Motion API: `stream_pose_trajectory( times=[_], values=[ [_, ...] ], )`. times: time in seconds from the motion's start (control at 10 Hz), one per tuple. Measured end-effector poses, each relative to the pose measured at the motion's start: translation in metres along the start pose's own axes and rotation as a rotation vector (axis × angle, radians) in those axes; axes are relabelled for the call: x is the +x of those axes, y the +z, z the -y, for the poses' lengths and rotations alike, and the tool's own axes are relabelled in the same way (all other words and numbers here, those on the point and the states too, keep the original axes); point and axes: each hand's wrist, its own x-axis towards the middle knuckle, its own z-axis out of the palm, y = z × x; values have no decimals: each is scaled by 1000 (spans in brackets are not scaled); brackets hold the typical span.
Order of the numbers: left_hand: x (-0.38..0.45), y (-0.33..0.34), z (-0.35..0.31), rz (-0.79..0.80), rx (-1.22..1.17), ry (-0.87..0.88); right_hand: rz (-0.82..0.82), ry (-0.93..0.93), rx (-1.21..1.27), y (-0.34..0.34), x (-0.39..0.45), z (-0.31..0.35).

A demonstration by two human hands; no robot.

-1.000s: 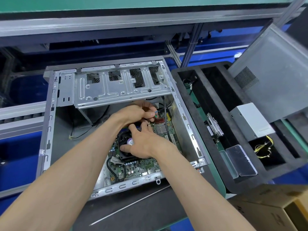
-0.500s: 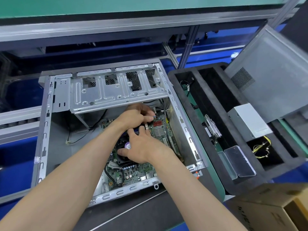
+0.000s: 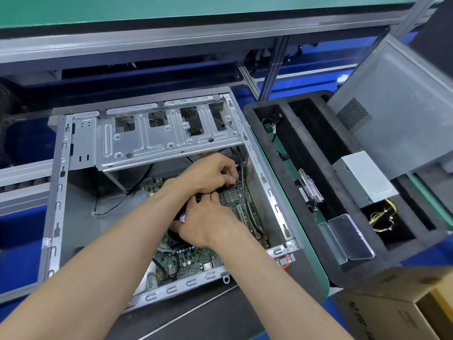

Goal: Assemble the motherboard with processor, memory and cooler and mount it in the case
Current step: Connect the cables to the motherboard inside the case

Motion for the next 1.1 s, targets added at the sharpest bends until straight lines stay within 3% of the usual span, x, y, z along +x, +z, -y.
stream_pose_trajectory(
  times=[0.4, 1.1],
  values=[
    [-2, -1, 1, 46, 76, -51, 56, -24, -19, -1, 3, 0],
    [-2, 0, 11, 20, -4, -56, 42, -49, 3, -4, 0, -1]
  ],
)
